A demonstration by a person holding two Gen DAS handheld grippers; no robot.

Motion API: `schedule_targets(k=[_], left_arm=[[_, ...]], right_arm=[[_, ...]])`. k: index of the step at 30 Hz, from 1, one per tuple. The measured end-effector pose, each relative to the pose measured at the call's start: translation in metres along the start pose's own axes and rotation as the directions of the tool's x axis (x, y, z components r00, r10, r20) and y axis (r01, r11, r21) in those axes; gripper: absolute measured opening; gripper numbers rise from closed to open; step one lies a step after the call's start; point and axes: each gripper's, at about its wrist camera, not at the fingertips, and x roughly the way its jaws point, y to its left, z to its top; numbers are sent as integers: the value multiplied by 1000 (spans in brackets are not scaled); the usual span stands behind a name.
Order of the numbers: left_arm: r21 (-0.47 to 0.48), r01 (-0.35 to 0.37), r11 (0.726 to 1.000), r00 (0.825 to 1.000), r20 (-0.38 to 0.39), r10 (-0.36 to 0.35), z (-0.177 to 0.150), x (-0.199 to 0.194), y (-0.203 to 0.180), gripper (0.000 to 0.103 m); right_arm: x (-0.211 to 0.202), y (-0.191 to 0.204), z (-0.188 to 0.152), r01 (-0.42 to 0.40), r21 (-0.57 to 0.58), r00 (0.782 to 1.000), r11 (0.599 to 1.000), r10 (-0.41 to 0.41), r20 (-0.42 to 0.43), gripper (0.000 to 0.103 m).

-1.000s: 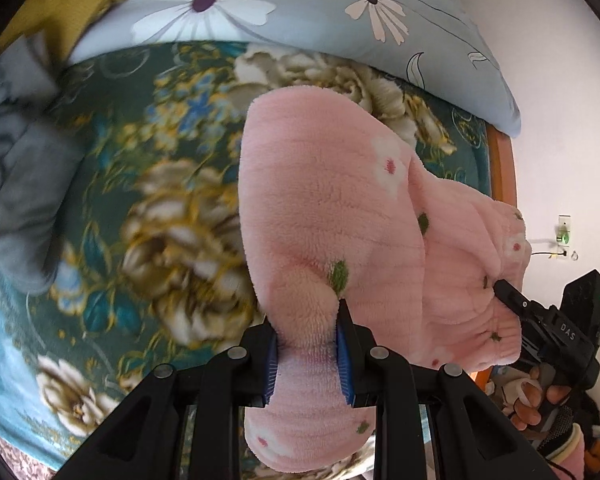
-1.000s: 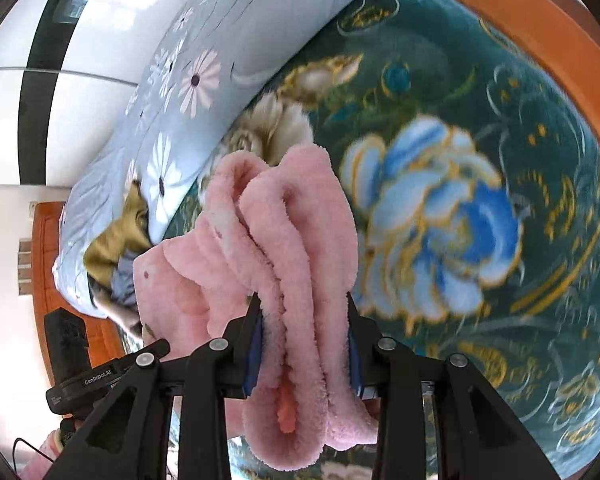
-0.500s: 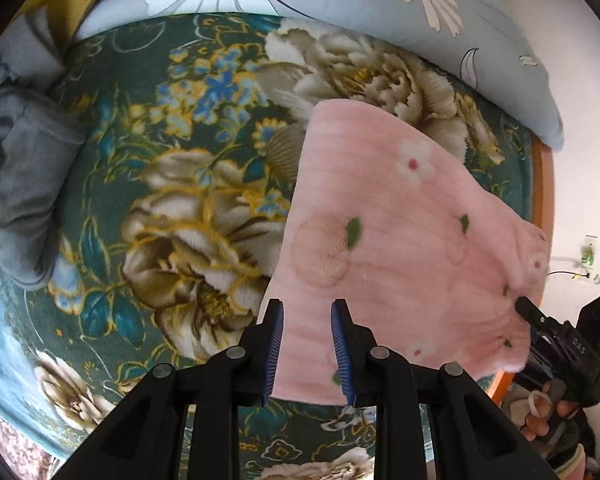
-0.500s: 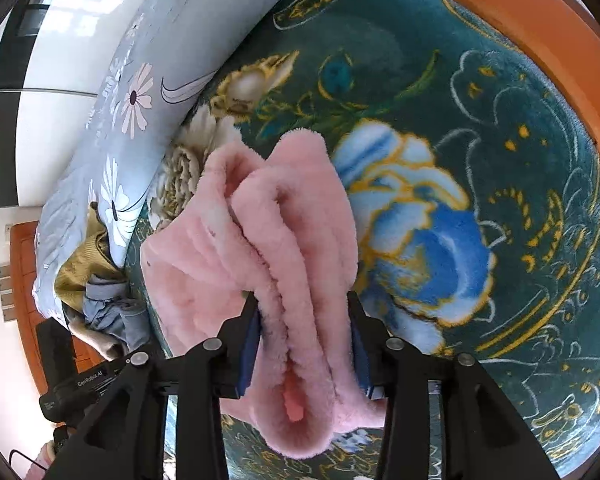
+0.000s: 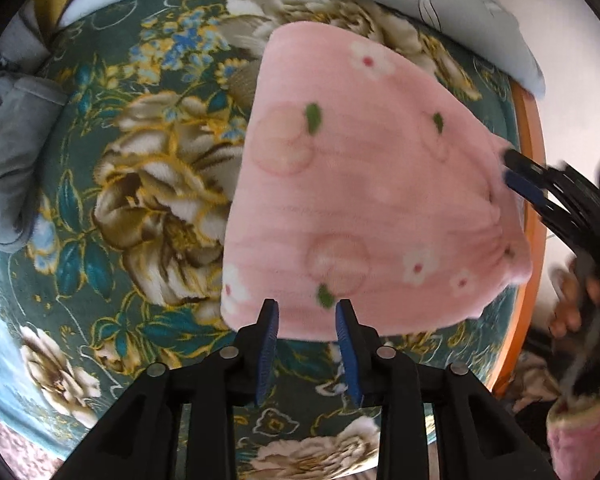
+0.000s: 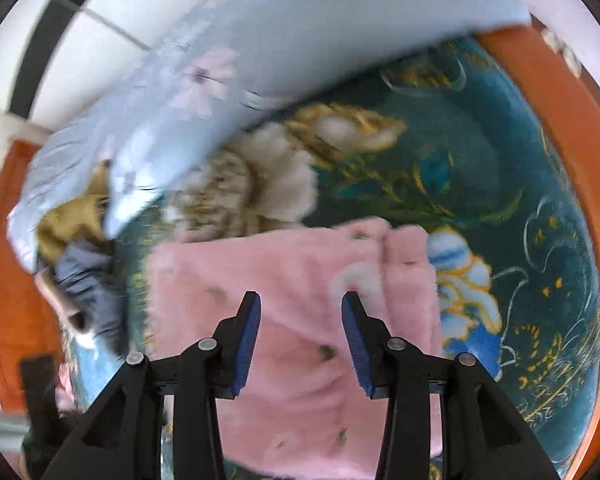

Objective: Fold clothes
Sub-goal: 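Lower the folded pants onto the blanket and open both grippers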

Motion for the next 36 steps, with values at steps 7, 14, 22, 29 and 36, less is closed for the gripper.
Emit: schedule_targets(k=[7,14,22,29,36], left_arm=[[-62,-8,998,1000,20,9,0,-2,17,40],[-61,-11,998,999,34,13,-5,0,10,40],[-16,-47,999,998,34,48,-19,-2,-5,47],[12,-80,997,995,65,79,-32,-13,-13,60],[-36,-107,994,991,76,109,-42,-12,-14,71]], right_arm=[[-5,-16,-14,-36,70,999,997,35,16,44],[-47,-2,-89,-30,-64,996,997,36,83,47],[-14,-22,-120,-49,51,999,998,48,24,47],[-17,-16,-129,-70,55,998,996,70,6,48],[-12,-32,-159,-18,29,996,999,20,-84,55]])
